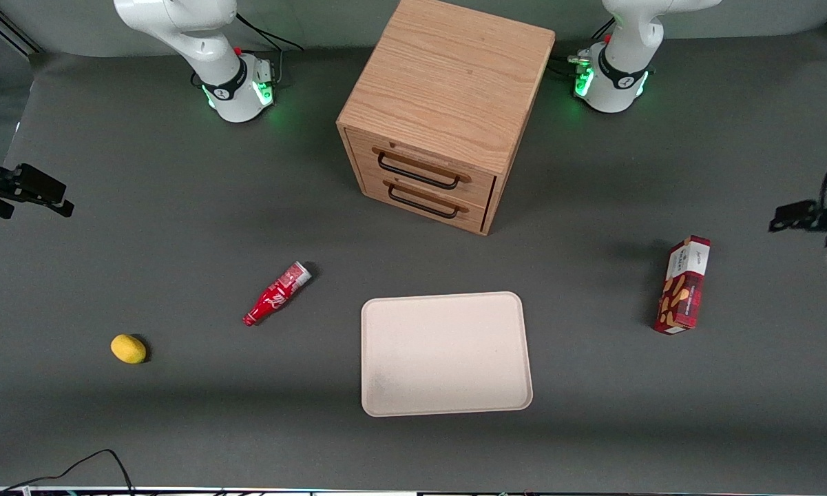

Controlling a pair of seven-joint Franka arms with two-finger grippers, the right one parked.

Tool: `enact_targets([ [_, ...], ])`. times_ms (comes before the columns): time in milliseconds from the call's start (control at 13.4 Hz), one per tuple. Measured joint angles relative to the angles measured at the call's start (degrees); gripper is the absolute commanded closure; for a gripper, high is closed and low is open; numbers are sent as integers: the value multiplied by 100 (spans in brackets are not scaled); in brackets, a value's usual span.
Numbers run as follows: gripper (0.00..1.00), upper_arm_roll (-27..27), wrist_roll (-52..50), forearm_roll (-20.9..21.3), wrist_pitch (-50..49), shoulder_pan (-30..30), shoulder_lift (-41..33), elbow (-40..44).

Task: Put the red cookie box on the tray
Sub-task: 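Move the left gripper down over the red plaid cookie box, then close the left gripper on the cookie box and lift it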

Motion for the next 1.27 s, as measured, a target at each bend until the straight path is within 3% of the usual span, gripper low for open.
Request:
enact_targets([
  [374,0,-22,449,-560,1345,-3,913,-594],
  [673,0,-152,502,-741,2363,-7,1074,-1263],
  [972,1,-288,503,-978,2770,-22,1074,-1593],
  [1121,23,-319,503,-986,3029,-29,1078,-1699],
  [1271,70,-332,503,-991,3199,-29,1106,-1783],
])
